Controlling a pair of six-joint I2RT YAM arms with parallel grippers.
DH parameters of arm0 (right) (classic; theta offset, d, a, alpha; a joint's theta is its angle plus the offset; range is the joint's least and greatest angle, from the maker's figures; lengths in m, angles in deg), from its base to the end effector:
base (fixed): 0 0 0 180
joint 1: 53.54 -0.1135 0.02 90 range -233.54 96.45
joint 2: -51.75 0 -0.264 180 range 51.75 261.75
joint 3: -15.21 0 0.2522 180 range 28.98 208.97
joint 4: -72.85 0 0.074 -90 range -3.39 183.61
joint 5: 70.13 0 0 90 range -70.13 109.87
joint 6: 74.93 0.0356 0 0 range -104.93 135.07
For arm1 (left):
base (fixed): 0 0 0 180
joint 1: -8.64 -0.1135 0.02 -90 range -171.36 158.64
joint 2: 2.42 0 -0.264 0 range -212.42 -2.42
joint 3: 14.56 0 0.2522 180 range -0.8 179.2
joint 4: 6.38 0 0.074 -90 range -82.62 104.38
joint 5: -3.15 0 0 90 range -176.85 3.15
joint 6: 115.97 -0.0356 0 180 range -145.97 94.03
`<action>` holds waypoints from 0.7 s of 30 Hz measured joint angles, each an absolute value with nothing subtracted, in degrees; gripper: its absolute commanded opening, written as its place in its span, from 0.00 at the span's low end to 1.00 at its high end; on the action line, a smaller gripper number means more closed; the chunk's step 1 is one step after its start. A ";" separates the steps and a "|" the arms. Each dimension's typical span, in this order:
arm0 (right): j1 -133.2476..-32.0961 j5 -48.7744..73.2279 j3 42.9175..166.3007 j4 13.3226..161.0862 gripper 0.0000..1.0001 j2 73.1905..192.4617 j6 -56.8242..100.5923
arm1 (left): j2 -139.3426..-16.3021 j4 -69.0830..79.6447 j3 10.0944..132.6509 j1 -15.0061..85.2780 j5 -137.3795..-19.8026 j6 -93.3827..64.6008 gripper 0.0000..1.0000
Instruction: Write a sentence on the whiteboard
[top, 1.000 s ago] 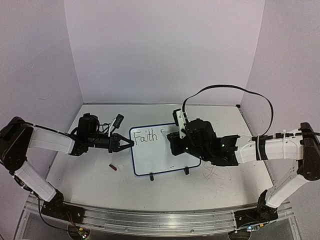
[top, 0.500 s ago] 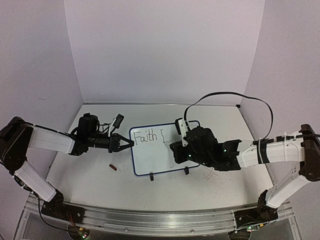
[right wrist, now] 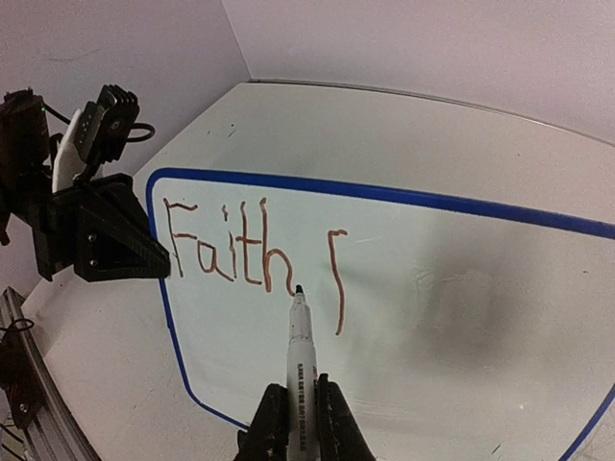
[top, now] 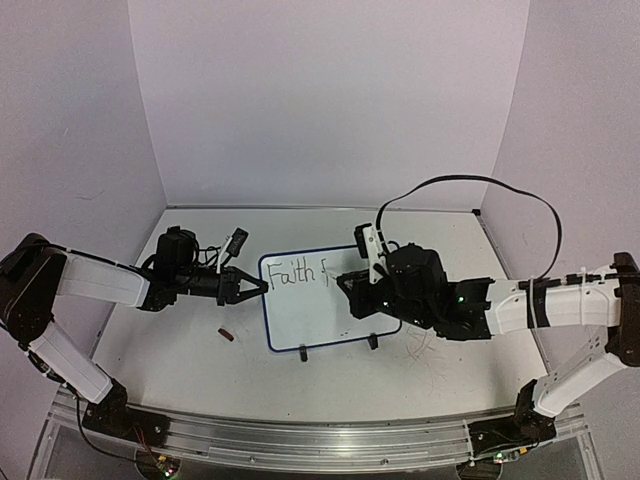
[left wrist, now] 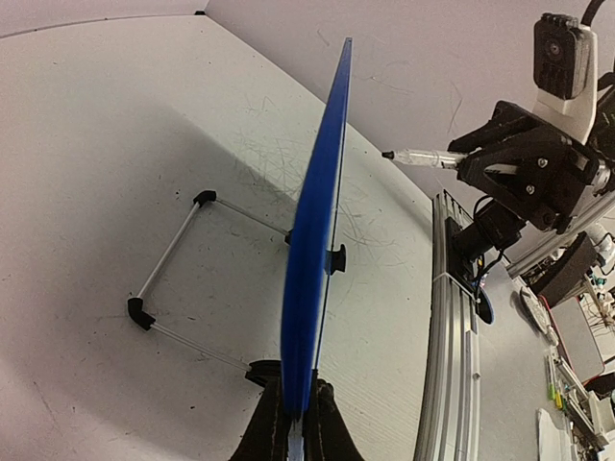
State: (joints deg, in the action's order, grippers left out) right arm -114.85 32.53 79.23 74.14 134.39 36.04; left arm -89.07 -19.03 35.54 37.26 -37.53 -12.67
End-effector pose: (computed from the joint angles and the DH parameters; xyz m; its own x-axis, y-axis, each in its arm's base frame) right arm 0.1640 0.2835 0.2578 -0.4236 -0.0466 -0.9047 -0.6483 0.7131 0.2668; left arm 0.2469 -0.1655 0.1875 -0.5579 0.1336 -0.8191 0.8143 0.2783 -0.5093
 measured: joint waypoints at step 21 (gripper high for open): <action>-113.90 33.80 82.40 75.30 0.00 138.40 34.70 | -89.07 -18.93 35.61 37.28 -37.53 -12.74 0.00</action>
